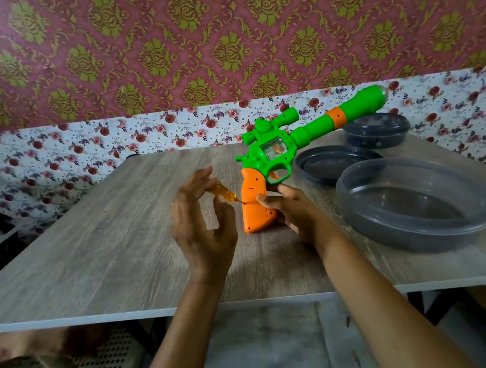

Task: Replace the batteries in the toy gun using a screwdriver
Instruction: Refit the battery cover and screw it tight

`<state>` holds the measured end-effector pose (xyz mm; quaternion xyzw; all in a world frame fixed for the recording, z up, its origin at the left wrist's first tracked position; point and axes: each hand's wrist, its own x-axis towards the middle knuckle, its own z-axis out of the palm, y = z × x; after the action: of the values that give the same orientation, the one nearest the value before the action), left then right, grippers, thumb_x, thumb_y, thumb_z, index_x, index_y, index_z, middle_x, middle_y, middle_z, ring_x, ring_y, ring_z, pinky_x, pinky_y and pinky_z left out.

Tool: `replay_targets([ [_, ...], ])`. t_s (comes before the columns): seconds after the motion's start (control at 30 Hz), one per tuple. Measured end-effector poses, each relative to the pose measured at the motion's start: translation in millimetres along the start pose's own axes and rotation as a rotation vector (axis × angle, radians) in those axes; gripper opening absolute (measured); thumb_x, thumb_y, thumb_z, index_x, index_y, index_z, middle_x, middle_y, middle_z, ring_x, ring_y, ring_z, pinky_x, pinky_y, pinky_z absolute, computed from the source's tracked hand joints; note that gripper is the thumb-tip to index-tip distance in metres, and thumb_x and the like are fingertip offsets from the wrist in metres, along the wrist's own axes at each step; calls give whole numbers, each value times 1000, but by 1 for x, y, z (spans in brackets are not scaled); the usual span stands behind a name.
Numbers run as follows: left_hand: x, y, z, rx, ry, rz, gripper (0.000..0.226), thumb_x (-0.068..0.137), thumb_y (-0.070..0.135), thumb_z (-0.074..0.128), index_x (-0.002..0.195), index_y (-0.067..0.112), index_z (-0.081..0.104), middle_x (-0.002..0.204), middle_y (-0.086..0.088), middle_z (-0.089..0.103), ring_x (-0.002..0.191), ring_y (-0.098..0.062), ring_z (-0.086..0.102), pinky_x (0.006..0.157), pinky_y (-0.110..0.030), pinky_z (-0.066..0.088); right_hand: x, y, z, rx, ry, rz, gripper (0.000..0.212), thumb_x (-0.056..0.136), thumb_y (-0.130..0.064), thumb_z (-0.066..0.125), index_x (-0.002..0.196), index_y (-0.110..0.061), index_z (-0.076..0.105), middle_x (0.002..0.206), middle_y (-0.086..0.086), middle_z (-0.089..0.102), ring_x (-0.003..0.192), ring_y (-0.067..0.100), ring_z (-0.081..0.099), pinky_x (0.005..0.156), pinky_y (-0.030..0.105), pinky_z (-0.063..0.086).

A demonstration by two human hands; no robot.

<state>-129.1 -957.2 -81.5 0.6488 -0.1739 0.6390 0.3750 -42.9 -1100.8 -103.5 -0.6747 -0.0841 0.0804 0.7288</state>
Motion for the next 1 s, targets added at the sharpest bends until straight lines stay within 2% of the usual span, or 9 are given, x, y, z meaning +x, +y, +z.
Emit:
replay_targets([
  [0.1, 0, -2, 0, 23, -10, 1, 16, 84, 10, 61, 97, 12, 52, 101, -15, 56, 97, -12, 51, 77, -18, 45, 0, 0, 0, -4, 2, -6, 46, 84, -23, 64, 128, -18, 51, 123, 10, 62, 111, 26, 59, 100, 50, 45],
  [0.17, 0, -3, -1, -1, -1, -24, 15, 86, 10, 64, 95, 13, 52, 95, -12, 53, 84, -10, 50, 68, -17, 45, 0, 1, 0, -5, 2, -3, 48, 84, -22, 64, 130, -16, 51, 124, 10, 61, 112, 27, 58, 100, 50, 44],
  [0.23, 0, -2, -1, -20, 0, -33, 16, 87, 11, 62, 99, 14, 51, 95, -7, 56, 78, -12, 55, 68, -19, 47, 0, 0, 0, -4, 1, 3, 45, 85, -22, 64, 128, -17, 51, 124, 10, 61, 112, 27, 58, 100, 50, 44],
  [0.33, 0, 1, 1, -27, -17, -33, 24, 88, 11, 58, 111, 12, 49, 104, -2, 61, 83, -17, 62, 72, -27, 51, 0, 1, -2, -2, -6, 9, 46, 85, -22, 64, 128, -18, 50, 123, 10, 61, 112, 27, 59, 100, 49, 45],
  [0.5, -1, 2, 0, -51, -52, -25, 23, 89, 7, 52, 111, 10, 51, 118, -11, 58, 97, -14, 62, 80, -21, 51, 2, 2, -1, -1, 1, 14, 52, 82, -25, 67, 131, -17, 49, 125, 10, 61, 112, 27, 59, 99, 50, 45],
  [0.6, -1, 0, 0, -62, -78, -9, 20, 89, 19, 60, 107, 11, 53, 114, -10, 56, 89, -19, 60, 75, -19, 50, 3, 3, 1, 2, 11, 2, 51, 78, -26, 69, 126, -18, 54, 119, 10, 64, 108, 27, 62, 97, 51, 47],
  [0.73, -1, -2, 0, -45, -41, -52, 22, 86, 11, 64, 105, 14, 52, 105, -4, 55, 81, -15, 60, 68, -23, 52, 3, 3, 0, 1, 5, 6, 46, 82, -24, 67, 125, -19, 54, 119, 10, 64, 108, 27, 61, 97, 50, 47],
  [0.9, 0, 2, 2, -20, -80, -67, 30, 91, 6, 49, 120, 13, 44, 112, -1, 59, 94, -4, 60, 78, -15, 50, 2, 2, -1, -16, 6, 13, 46, 83, -24, 65, 127, -20, 52, 122, 10, 62, 110, 27, 60, 99, 49, 46],
  [1.0, -2, 1, 1, -15, -108, -43, 30, 91, 9, 50, 122, 13, 49, 117, -1, 58, 97, -10, 62, 82, -15, 49, 3, 2, 0, -22, 6, 15, 52, 81, -27, 67, 130, -19, 50, 123, 10, 61, 111, 28, 59, 99, 50, 45],
])
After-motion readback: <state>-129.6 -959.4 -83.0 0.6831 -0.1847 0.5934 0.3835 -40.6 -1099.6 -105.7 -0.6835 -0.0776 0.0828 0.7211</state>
